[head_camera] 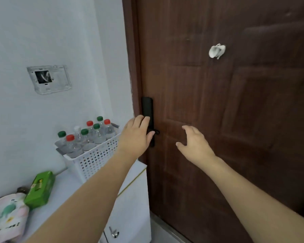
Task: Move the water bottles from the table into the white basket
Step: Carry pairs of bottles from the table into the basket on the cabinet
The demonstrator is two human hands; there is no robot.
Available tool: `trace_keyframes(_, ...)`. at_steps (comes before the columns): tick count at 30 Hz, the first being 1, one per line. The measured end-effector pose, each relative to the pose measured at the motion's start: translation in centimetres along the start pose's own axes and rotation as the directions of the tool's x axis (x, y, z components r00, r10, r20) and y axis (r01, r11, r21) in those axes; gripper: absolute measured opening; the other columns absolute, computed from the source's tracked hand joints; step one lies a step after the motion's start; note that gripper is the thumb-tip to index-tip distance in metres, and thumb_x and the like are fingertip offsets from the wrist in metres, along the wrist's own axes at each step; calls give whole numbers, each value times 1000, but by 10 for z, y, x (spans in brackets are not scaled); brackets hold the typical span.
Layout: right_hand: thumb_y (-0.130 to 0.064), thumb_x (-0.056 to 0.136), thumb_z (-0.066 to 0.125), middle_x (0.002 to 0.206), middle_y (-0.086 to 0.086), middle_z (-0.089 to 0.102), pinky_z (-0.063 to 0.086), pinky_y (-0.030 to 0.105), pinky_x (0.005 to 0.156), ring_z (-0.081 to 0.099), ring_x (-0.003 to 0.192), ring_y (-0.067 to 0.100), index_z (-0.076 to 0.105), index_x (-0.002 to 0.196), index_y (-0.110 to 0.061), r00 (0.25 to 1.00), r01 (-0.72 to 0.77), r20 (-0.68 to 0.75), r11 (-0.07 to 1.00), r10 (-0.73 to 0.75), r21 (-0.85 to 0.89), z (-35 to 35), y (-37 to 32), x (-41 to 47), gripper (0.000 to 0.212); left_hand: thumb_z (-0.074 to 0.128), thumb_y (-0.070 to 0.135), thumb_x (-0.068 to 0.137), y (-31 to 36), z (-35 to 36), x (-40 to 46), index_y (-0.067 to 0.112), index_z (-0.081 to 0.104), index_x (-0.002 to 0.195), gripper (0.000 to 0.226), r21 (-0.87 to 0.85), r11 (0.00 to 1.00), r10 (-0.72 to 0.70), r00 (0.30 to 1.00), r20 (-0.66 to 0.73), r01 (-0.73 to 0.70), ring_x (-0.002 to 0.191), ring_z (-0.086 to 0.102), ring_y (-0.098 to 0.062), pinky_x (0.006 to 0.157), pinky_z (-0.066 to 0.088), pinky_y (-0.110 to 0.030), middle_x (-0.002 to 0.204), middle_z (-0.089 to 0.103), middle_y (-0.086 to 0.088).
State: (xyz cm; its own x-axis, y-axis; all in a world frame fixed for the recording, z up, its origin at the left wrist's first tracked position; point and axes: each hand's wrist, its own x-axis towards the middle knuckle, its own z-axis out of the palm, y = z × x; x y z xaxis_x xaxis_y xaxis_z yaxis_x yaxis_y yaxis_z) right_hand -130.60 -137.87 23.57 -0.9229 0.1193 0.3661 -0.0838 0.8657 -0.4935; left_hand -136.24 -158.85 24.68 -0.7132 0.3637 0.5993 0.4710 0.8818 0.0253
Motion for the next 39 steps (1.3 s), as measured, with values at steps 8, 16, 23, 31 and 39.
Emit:
trace_keyframes(8,-29,88,63,148,6,37,32,37,111,35,135,27,35,145,-13,984,-160,-98,982,151,-96,-81,45,-90,65,51,38,99,101,3,-11,9,46,143,54,-175,979,110,994,15,-105,131,44,-32,111,39,-43,144,49,-13)
trace_keyframes(16,-28,89,63,147,7,38,34,37,109,39,133,28,36,144,-12,946,-300,-162,947,280,-114,-173,95,-210,64,47,41,101,232,-36,-55,14,40,148,55,-264,947,202,978,47,-183,137,39,-28,114,37,-43,150,43,-8)
trace_keyframes(23,-31,89,61,146,3,41,36,35,107,45,129,23,38,143,-16,939,-290,-232,948,255,-129,-256,159,-325,60,49,41,100,366,-80,-113,15,43,146,54,-227,947,238,971,27,-226,139,40,-26,114,38,-41,150,45,-7)
trace_keyframes(31,-30,90,57,150,2,36,32,35,108,37,135,22,35,144,-16,942,-324,-144,932,302,-162,-334,228,-430,60,48,43,100,495,-112,-178,16,42,146,54,-225,958,201,976,82,-178,141,38,-26,116,35,-39,153,42,-6)
trace_keyframes(39,-28,90,56,151,0,33,33,34,107,35,135,21,35,145,-15,927,-367,-145,912,345,-180,-395,280,-490,60,48,41,101,594,-120,-198,10,42,146,55,-263,932,282,955,90,-250,138,41,-28,115,34,-39,150,44,-10)
